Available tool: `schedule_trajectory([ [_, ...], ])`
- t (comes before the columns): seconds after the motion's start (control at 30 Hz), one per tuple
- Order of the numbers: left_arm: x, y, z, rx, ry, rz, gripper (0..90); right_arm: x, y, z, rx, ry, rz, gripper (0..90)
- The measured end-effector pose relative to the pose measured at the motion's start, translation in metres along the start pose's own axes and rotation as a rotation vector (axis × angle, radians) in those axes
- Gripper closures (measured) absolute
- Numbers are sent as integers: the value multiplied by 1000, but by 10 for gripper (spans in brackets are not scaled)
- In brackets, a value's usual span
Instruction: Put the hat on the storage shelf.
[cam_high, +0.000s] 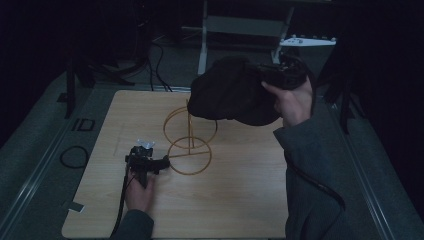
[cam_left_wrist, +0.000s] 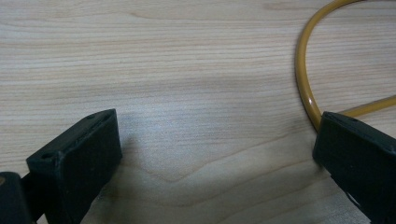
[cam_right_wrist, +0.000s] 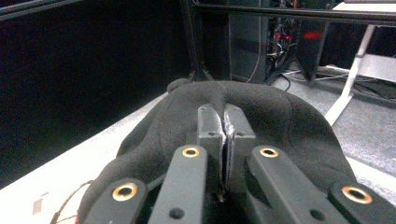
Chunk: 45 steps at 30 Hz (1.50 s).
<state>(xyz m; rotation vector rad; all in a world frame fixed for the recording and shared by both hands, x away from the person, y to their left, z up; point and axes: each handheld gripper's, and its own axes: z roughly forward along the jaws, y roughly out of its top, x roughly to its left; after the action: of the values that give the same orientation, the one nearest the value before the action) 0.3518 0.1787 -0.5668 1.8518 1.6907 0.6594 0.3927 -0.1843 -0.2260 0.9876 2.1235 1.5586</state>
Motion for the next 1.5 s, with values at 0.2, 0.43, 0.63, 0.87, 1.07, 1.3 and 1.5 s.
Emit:
schedule_trajectory([
  [0.2, 0, 0, 0, -1, 0, 0, 6, 10, 7, 4, -7, 15, -12, 877],
  [0.43, 0, 0, 0, -1, 1, -1, 7, 19, 15, 3, -23, 23, -29, 877],
  [0.63, 0, 0, 0, -1, 1, -1, 7, 31, 14, 13, -19, 63, -41, 877],
  [0.87, 0, 0, 0, -1, 1, 0, 7, 52, 2, 43, 34, 111, -76, 877],
  [1.07, 0, 0, 0, 3, 0, 3, 7, 55, -9, 57, 55, 146, -77, 877],
  [1.3, 0, 0, 0, 2, 1, 3, 6, 54, -23, 67, 76, 153, -80, 876],
  [1.5, 0, 0, 0, 2, 1, 2, 6, 52, -35, 76, 101, 164, -77, 875],
])
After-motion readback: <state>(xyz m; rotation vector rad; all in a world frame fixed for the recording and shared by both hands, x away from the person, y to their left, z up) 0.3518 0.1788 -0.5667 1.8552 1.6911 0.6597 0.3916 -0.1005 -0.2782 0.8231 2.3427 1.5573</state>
